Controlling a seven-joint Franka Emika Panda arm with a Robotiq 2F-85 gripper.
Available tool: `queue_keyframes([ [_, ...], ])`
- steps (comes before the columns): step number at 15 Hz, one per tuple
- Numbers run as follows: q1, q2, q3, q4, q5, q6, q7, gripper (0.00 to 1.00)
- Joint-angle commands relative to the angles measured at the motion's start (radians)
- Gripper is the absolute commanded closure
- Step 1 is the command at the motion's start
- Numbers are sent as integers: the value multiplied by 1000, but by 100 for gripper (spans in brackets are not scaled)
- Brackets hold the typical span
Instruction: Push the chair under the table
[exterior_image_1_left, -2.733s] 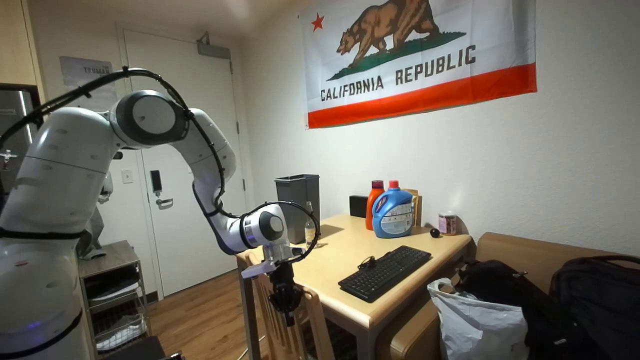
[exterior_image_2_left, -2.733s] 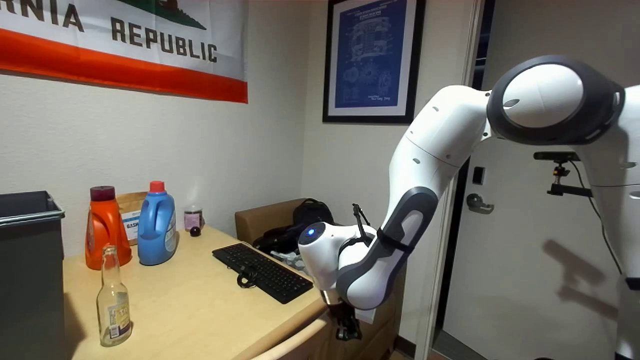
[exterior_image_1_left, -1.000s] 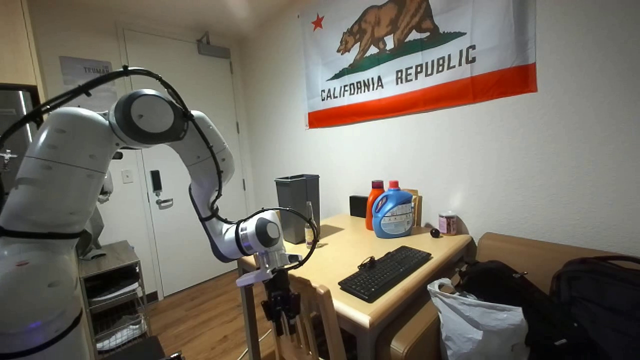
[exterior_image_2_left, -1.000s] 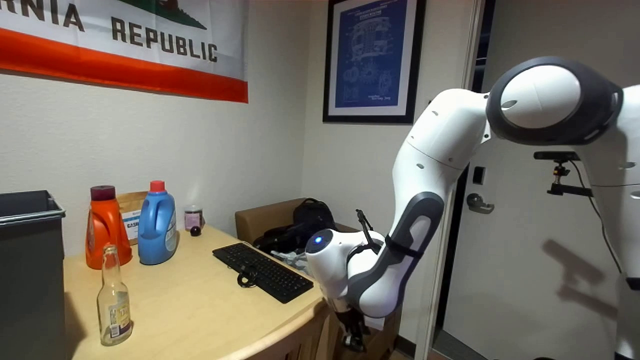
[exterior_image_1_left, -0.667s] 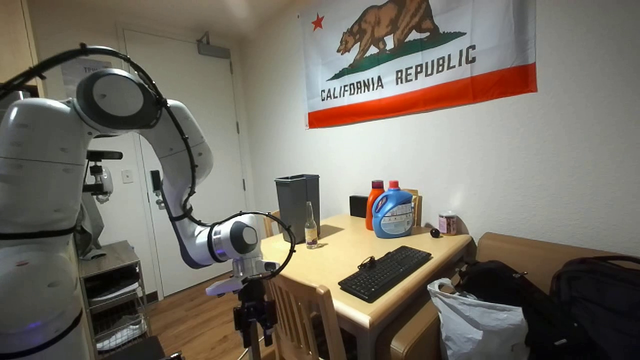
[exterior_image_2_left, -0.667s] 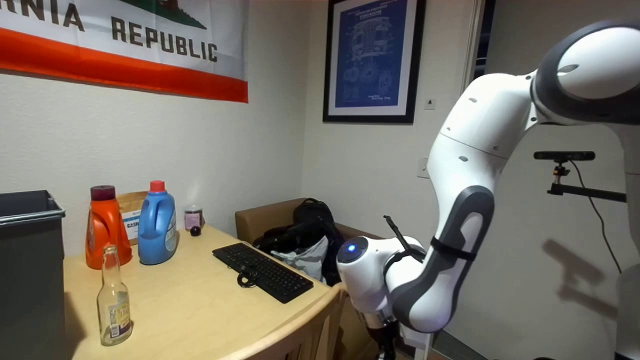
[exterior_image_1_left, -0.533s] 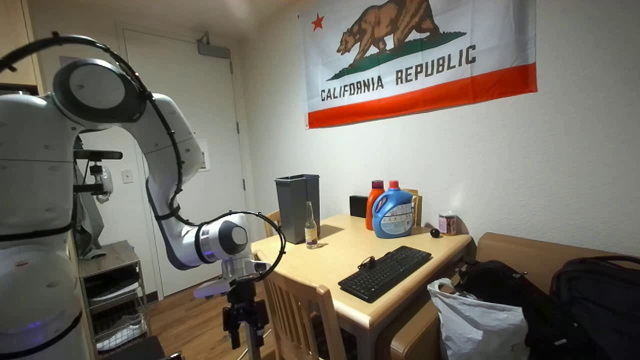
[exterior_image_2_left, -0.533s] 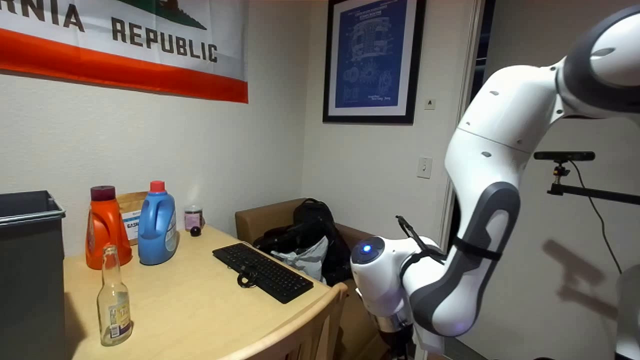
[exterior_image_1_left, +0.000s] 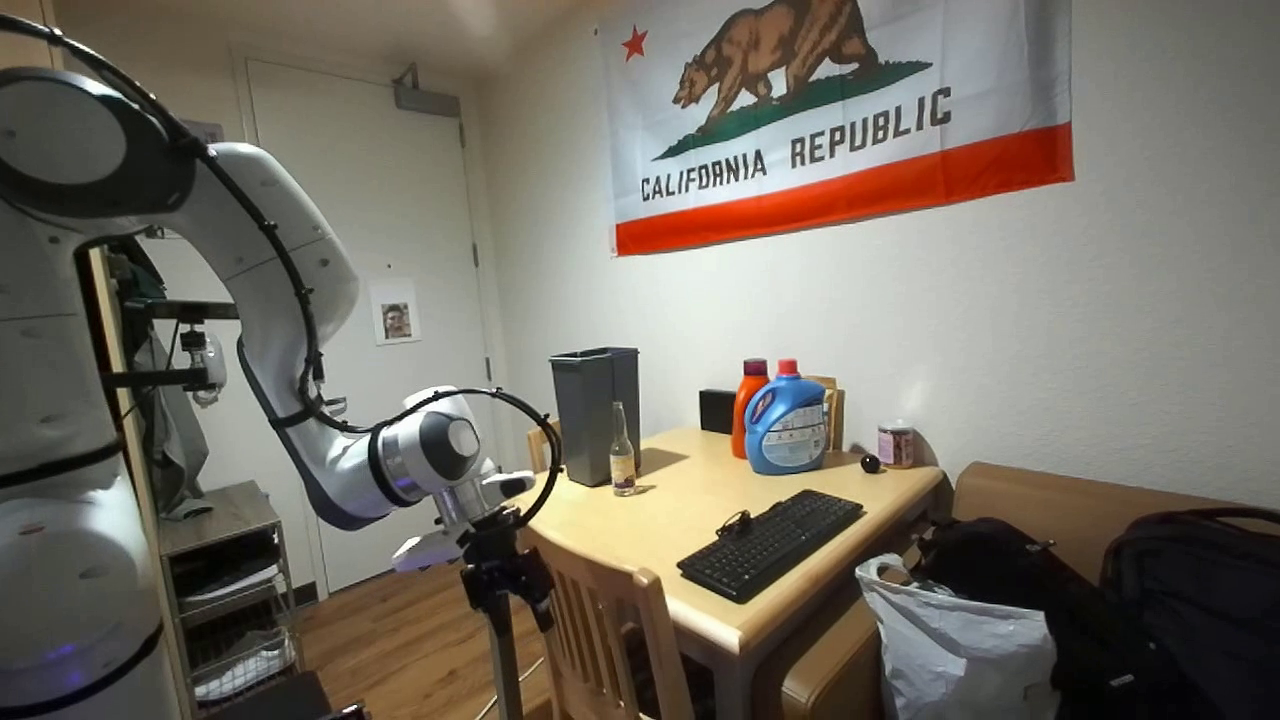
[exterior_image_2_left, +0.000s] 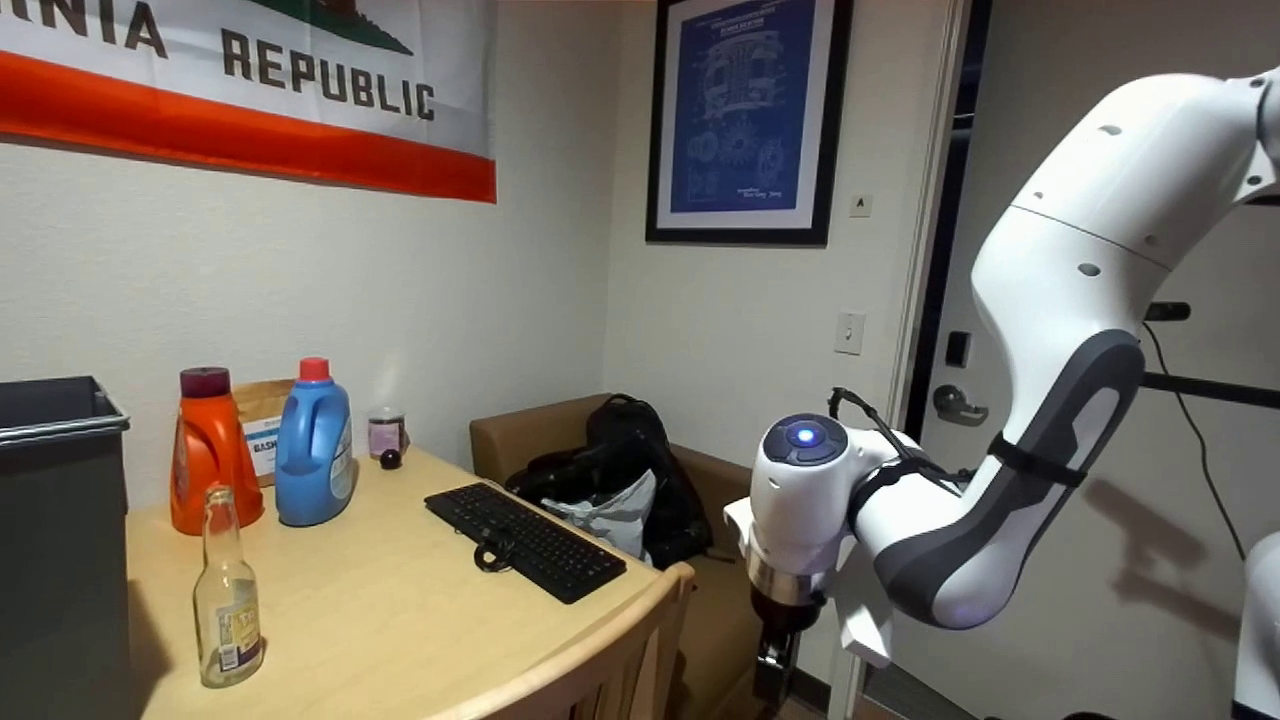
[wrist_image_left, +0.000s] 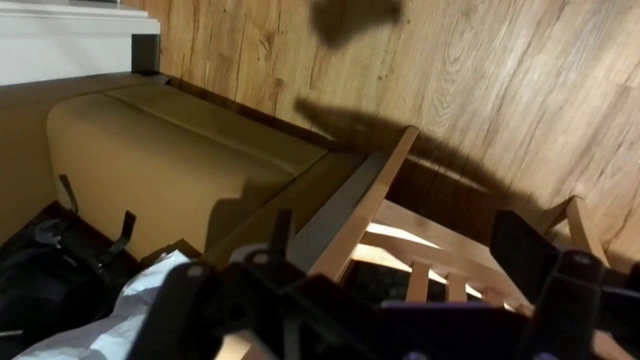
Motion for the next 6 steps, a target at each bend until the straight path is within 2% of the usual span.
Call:
queue_keyframes([
  [1, -18, -92, -29, -59, -75, 41, 50, 0],
  [2, -7, -31, -39, -2, -76, 46, 47, 0],
  [6, -3, -23, -38, 1, -48, 26, 27, 0],
])
